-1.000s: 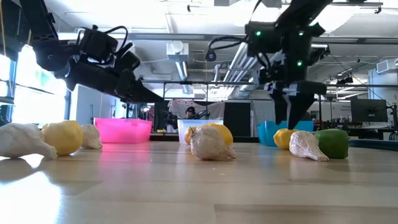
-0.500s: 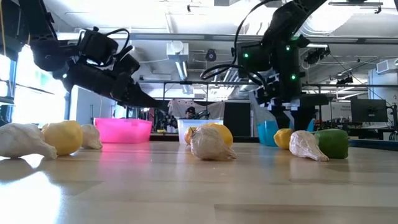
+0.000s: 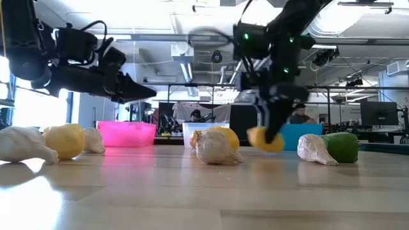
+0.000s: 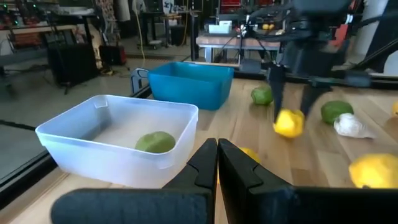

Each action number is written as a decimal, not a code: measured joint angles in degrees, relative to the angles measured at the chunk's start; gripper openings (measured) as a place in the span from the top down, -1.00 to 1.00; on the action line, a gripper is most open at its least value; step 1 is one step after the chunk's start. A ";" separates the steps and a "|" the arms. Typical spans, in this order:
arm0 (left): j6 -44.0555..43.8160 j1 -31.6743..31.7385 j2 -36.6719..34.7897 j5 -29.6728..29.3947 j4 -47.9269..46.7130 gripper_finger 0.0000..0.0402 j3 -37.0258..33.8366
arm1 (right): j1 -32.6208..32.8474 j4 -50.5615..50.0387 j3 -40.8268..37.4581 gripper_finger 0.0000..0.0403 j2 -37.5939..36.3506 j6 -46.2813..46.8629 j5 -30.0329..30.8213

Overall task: Sort produce into baskets
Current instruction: Put the lemon into the pink bin

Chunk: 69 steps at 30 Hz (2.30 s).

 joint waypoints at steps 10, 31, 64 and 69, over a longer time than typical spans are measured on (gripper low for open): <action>0.85 0.09 -6.16 -0.02 0.87 1.00 -0.60 | 0.81 38.43 0.00 0.38 3.58 3.50 -1.88; 1.12 3.17 -20.70 1.42 4.97 1.00 -6.04 | -8.88 55.26 27.20 0.38 25.21 12.00 2.87; 0.76 7.76 -32.52 5.23 -4.41 1.00 -6.04 | -12.33 32.53 58.80 0.02 45.36 17.64 1.03; -0.81 8.90 -32.50 7.46 -4.45 1.00 -6.04 | -12.31 32.68 58.80 -0.08 45.35 17.49 0.95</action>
